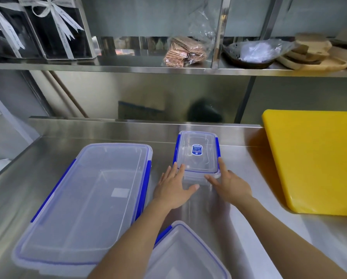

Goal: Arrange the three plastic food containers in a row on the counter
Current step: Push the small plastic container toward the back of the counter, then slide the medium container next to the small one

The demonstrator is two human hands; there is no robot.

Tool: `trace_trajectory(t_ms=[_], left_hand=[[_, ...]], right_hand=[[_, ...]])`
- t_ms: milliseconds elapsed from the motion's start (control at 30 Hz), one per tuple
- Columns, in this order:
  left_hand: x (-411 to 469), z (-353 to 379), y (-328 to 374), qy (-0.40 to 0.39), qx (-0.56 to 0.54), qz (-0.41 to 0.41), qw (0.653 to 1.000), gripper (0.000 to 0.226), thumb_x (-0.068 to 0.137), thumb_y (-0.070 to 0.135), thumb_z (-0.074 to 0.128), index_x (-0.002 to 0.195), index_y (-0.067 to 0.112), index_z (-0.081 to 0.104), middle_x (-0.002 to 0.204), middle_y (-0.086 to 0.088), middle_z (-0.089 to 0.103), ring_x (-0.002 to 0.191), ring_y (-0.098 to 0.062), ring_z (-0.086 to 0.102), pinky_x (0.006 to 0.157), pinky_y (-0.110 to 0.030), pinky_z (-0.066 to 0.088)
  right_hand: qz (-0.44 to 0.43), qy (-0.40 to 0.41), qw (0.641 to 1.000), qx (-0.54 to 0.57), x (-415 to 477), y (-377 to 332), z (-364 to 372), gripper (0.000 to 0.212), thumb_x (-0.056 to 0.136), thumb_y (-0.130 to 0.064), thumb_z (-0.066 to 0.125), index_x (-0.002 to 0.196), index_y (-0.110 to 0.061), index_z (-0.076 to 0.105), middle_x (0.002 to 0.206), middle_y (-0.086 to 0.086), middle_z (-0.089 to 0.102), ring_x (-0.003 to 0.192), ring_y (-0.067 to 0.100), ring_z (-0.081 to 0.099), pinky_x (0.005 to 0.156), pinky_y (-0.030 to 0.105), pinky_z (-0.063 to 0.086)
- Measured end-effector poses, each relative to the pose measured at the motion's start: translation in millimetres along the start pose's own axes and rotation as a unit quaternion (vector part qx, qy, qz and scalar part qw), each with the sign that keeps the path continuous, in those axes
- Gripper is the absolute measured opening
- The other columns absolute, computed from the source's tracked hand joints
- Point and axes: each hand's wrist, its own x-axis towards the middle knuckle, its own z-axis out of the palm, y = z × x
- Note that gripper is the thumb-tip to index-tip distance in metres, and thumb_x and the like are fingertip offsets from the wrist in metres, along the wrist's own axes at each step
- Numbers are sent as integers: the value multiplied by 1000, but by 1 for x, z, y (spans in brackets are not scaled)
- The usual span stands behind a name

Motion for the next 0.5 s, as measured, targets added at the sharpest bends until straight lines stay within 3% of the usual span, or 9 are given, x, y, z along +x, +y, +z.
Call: trace_trajectory(t_ms=[167,333,433,500], left_hand=[[-49,-16,7,3,-63,-11,998,68,85,58,49,143,34,24,154,4,30,138,-24,37,105,-46,39],[-99,-27,8,-54,-83,-28,995,75,86,53,52,147,25,19,156,-2,26,139,-24,32,107,-40,34],[-120,-23,2,-80,-69,-44,993,79,86,53,53,148,19,17,157,-4,24,140,-24,31,108,-39,32],[-130,-19,0,-88,-45,-54,994,80,87,52,52,148,15,16,156,-6,27,139,-26,33,109,-39,33]], right_hand=[[-4,-4,998,56,-39,-9,-10,70,86,-59,43,143,-29,15,125,10,58,103,29,61,80,41,52],[-2,-15,987,157,-89,-15,-15,65,84,-53,54,136,-20,34,130,10,55,112,29,56,90,41,48],[14,-38,979,200,-117,-13,-12,67,82,-53,57,134,-15,39,111,6,56,97,22,55,85,36,46],[19,-62,974,216,-132,-10,-7,71,79,-55,60,135,-16,39,113,4,56,94,17,51,87,35,46]])
